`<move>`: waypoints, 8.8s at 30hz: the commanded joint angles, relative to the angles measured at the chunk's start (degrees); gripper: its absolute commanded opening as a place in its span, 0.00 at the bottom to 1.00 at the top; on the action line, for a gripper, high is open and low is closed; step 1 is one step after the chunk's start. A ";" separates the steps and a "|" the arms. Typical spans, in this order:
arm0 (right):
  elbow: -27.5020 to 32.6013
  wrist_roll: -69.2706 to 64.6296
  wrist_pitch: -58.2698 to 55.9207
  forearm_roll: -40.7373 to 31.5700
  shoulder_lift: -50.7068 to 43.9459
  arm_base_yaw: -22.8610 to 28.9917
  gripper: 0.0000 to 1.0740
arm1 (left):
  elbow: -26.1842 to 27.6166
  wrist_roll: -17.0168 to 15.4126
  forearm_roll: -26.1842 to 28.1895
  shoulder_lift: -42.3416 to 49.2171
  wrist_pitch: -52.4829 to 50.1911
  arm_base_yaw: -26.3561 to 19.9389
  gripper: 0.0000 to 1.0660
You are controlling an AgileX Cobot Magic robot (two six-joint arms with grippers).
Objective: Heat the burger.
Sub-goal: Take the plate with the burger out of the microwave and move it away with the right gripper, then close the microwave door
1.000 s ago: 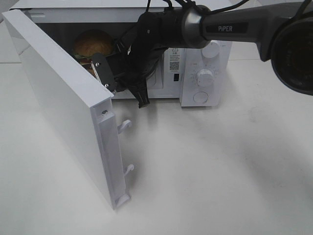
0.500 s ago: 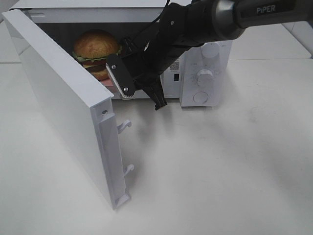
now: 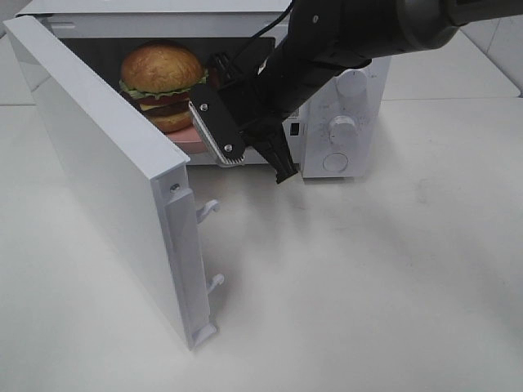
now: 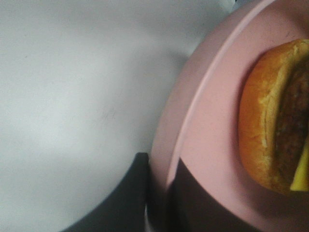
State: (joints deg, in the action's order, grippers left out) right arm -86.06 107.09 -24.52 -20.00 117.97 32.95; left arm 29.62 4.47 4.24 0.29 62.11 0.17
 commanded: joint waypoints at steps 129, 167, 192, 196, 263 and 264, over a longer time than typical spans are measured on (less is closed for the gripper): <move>55.58 -107.09 -24.12 59.87 -65.72 -0.29 0.00 | 0.06 -0.34 0.23 0.29 -0.69 -0.11 0.94; 55.41 -159.51 -28.30 64.29 -36.90 -0.11 0.00 | 0.06 -0.34 0.23 0.29 -0.69 -0.11 0.94; 55.41 -178.30 -19.37 68.81 -17.42 -0.11 0.08 | 0.06 -0.34 0.23 0.29 -0.69 -0.11 0.94; 55.06 -177.96 -18.16 68.12 -17.42 -0.11 0.15 | 0.06 -0.34 0.23 0.29 -0.69 -0.11 0.94; 53.80 -122.50 -32.26 28.07 -88.29 -2.75 0.71 | 0.06 -0.34 0.23 0.29 -0.69 -0.11 0.94; 54.66 -122.27 -32.20 27.50 -89.84 -5.27 0.71 | 0.06 -0.34 0.23 0.29 -0.69 -0.11 0.94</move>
State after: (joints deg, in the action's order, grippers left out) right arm -32.54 -16.27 -56.61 8.42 30.37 30.48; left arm 29.62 4.47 4.24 0.29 62.11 0.17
